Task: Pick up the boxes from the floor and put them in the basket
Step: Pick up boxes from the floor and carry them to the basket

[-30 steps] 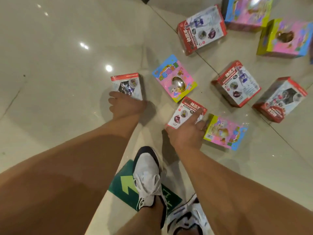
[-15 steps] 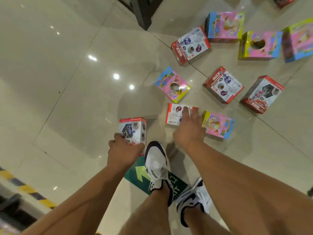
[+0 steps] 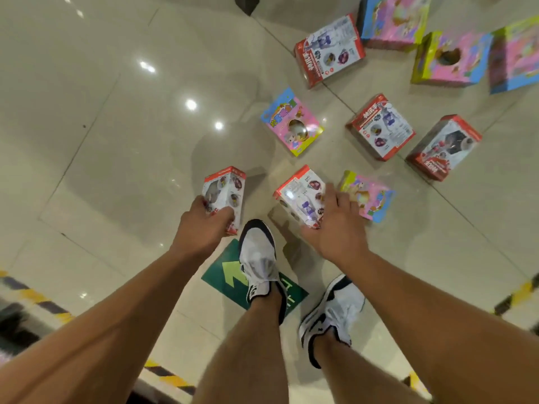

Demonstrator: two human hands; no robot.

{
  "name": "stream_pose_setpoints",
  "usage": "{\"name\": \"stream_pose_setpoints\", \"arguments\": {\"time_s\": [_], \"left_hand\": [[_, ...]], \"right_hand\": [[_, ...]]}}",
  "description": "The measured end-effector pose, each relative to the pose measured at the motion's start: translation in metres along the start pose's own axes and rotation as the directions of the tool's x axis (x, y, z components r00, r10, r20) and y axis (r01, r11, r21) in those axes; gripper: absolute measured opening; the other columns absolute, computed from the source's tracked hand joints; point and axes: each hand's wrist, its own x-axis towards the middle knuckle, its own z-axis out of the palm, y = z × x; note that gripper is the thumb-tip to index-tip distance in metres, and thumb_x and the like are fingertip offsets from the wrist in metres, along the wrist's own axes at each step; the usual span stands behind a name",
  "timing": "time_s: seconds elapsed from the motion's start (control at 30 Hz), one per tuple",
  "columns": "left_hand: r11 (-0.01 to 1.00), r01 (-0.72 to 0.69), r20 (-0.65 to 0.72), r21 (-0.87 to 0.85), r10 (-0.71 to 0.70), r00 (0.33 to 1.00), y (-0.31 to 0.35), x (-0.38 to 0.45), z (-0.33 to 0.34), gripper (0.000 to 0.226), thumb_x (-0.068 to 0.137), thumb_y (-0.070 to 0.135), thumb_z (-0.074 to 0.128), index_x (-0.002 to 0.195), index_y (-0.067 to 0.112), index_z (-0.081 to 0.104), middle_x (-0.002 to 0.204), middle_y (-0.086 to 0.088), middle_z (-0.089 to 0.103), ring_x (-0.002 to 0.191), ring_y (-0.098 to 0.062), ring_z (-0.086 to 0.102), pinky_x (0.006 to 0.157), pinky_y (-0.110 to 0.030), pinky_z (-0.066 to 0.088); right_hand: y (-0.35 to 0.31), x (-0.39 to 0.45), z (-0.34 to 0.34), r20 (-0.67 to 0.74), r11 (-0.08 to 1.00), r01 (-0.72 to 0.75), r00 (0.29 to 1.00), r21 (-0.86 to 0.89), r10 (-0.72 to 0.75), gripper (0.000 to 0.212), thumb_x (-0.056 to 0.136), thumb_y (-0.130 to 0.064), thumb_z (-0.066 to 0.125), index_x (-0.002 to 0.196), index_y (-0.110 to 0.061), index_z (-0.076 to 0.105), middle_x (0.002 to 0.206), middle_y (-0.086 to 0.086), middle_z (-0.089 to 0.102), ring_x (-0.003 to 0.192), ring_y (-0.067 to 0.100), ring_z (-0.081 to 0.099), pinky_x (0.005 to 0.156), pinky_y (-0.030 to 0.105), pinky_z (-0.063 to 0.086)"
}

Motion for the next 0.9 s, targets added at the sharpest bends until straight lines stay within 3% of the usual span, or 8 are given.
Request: {"name": "stream_pose_setpoints", "arguments": {"time_s": [0.17, 0.27, 0.37, 0.47, 0.53, 0.63, 0.77, 0.9], "left_hand": [[0.998, -0.027, 0.118, -0.062, 0.035, 0.992, 0.040, -0.136, -0.048, 0.020, 0.091, 0.032, 0.059, 0.111, 0.032, 0.057, 0.099, 0.004, 0.072, 0.085, -0.015, 0.071, 0.071, -0.032, 0.054], [0.996, -0.086, 0.156, -0.017, 0.088, 0.984, 0.057, -0.213, -0.083, 0.021, 0.092, 0.032, 0.060, 0.112, 0.032, 0.062, 0.096, 0.007, 0.075, 0.083, -0.010, 0.073, 0.076, -0.033, 0.056], [0.996, -0.082, 0.188, 0.029, 0.075, 0.979, 0.069, -0.283, -0.118, 0.021, 0.096, 0.022, 0.052, 0.112, 0.020, 0.066, 0.091, 0.001, 0.074, 0.070, -0.009, 0.069, 0.059, -0.021, 0.051], [0.991, -0.118, 0.188, 0.069, 0.104, 0.977, 0.078, -0.352, -0.148, 0.026, 0.100, 0.026, 0.049, 0.118, 0.017, 0.064, 0.102, -0.005, 0.074, 0.081, -0.014, 0.070, 0.060, -0.022, 0.053], [0.986, -0.135, 0.182, 0.097, 0.115, 0.976, 0.086, -0.392, -0.166, 0.031, 0.098, 0.037, 0.053, 0.123, 0.021, 0.061, 0.107, -0.003, 0.074, 0.086, -0.015, 0.072, 0.067, -0.030, 0.056], [0.972, -0.205, 0.205, 0.115, 0.179, 0.962, 0.100, -0.445, -0.186, 0.039, 0.094, 0.044, 0.061, 0.128, 0.026, 0.056, 0.105, 0.000, 0.072, 0.083, -0.010, 0.072, 0.064, -0.023, 0.055], [0.936, -0.313, 0.235, 0.160, 0.272, 0.933, 0.131, -0.495, -0.199, 0.040, 0.095, 0.046, 0.062, 0.130, 0.029, 0.052, 0.103, 0.004, 0.070, 0.086, -0.011, 0.071, 0.071, -0.032, 0.060], [0.914, -0.365, 0.208, 0.176, 0.328, 0.922, 0.180, -0.533, -0.190, 0.039, 0.095, 0.044, 0.063, 0.128, 0.024, 0.054, 0.096, 0.001, 0.072, 0.081, -0.016, 0.073, 0.067, -0.033, 0.061]], "right_hand": [[0.010, -0.130, -0.091, 0.251, 0.891, -0.285, 0.946, 0.353, 0.204, 0.079, 0.082, -0.064, 0.051, 0.151, -0.036, 0.026, 0.124, 0.012, 0.050, 0.115, 0.033, 0.051, 0.101, 0.045, 0.045], [0.031, -0.203, -0.145, 0.283, 0.797, -0.346, 0.931, 0.495, 0.228, 0.066, 0.078, -0.069, 0.052, 0.137, -0.041, 0.042, 0.110, 0.000, 0.064, 0.100, 0.021, 0.064, 0.090, 0.044, 0.054], [0.056, -0.281, -0.204, 0.308, 0.687, -0.418, 0.907, 0.594, 0.286, 0.050, 0.082, -0.066, 0.055, 0.126, -0.041, 0.052, 0.113, -0.005, 0.067, 0.099, 0.016, 0.068, 0.090, 0.044, 0.056], [0.071, -0.360, -0.263, 0.288, 0.625, -0.441, 0.897, 0.644, 0.336, 0.033, 0.093, -0.052, 0.057, 0.121, -0.035, 0.053, 0.114, -0.002, 0.065, 0.102, 0.018, 0.064, 0.087, 0.036, 0.051], [0.086, -0.408, -0.291, 0.282, 0.594, -0.480, 0.873, 0.646, 0.399, 0.032, 0.093, -0.053, 0.057, 0.118, -0.033, 0.056, 0.111, -0.002, 0.066, 0.098, 0.019, 0.065, 0.083, 0.036, 0.051], [0.100, -0.472, -0.321, 0.264, 0.553, -0.502, 0.850, 0.665, 0.455, 0.041, 0.089, -0.060, 0.056, 0.121, -0.034, 0.056, 0.113, -0.001, 0.068, 0.098, 0.019, 0.067, 0.083, 0.036, 0.053], [0.113, -0.536, -0.352, 0.244, 0.508, -0.519, 0.824, 0.688, 0.512, 0.027, 0.095, -0.047, 0.059, 0.114, -0.033, 0.047, 0.110, 0.000, 0.059, 0.102, 0.020, 0.060, 0.090, 0.035, 0.046], [0.149, -0.571, -0.356, 0.254, 0.373, -0.533, 0.771, 0.759, 0.585, 0.045, 0.077, -0.063, 0.066, 0.108, -0.030, 0.063, 0.096, -0.004, 0.071, 0.085, 0.018, 0.071, 0.088, 0.042, 0.056]]}}
